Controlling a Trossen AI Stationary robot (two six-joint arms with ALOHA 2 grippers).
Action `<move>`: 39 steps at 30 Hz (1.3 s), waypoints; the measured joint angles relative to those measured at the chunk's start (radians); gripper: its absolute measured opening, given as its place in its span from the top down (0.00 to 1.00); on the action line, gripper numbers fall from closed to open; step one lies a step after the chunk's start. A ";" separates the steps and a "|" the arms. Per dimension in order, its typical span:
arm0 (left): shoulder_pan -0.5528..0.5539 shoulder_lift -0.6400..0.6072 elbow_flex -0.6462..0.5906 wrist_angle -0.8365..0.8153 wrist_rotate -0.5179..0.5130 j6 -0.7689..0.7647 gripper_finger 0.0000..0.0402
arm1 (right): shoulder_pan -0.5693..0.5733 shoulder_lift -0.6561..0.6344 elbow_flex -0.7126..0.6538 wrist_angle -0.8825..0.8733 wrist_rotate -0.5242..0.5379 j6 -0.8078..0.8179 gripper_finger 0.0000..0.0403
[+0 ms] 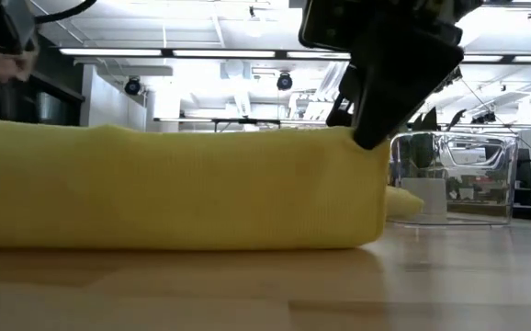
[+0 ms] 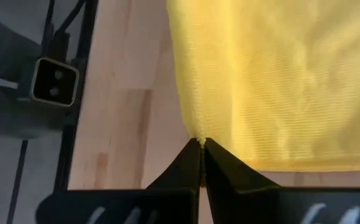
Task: Fold microfiber towels
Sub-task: Fold the top yellow microfiber towel
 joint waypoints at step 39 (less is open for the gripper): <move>0.013 -0.105 0.000 -0.214 -0.226 -0.286 1.00 | -0.081 -0.006 0.000 0.049 -0.029 0.127 1.00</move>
